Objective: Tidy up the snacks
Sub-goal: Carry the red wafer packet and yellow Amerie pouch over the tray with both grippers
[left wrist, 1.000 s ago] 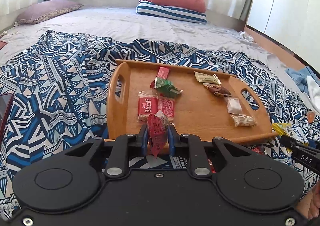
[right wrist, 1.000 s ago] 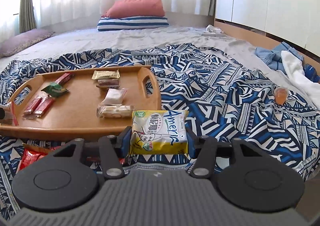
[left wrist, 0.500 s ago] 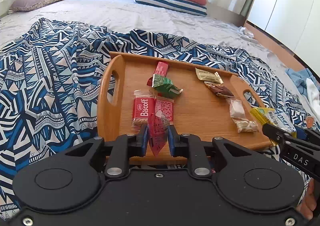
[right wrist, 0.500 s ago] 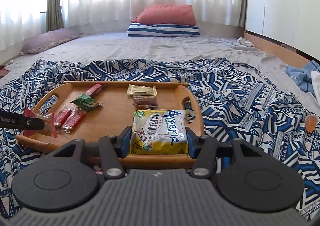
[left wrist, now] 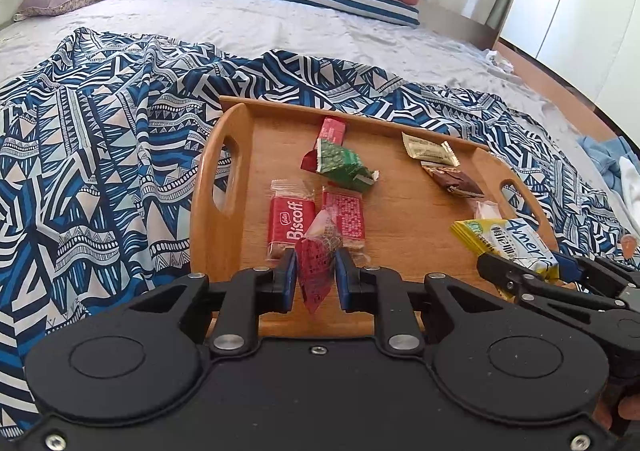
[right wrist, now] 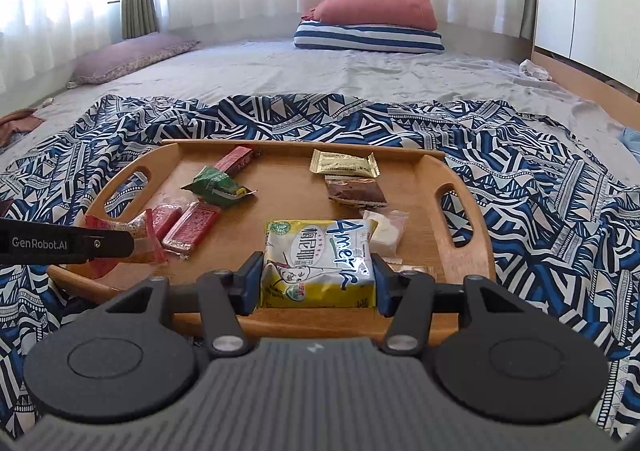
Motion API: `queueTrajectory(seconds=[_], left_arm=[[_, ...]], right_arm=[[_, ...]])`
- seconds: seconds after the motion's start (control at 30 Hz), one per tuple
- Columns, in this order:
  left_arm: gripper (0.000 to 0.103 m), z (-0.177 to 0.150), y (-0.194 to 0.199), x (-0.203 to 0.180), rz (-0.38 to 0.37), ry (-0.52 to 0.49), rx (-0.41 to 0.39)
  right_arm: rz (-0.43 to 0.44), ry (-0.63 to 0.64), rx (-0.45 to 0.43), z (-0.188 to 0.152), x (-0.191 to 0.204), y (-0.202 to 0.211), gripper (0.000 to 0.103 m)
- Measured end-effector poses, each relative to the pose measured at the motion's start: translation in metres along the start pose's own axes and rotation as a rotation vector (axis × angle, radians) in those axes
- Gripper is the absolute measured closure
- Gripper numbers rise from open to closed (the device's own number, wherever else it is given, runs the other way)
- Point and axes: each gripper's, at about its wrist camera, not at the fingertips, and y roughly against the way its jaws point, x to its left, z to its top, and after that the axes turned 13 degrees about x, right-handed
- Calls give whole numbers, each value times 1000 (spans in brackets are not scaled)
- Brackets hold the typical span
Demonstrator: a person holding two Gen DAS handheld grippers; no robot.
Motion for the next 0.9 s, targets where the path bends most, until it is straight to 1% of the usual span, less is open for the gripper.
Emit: queueTrajectory(seconds=[0.3, 0.7, 0.8, 0.9], left_arm=[[84, 13, -18, 1, 12, 4, 14], [83, 33, -33, 0, 66, -21, -4], [83, 39, -37, -1, 83, -33, -6], [83, 46, -42, -3, 104, -44, -8]], right_arm=[[-6, 39, 12, 13, 10, -19, 46], [-6, 46, 31, 25, 9, -38, 46], [11, 47, 30, 29, 7, -40, 46], [55, 54, 35, 35, 3, -46, 46]])
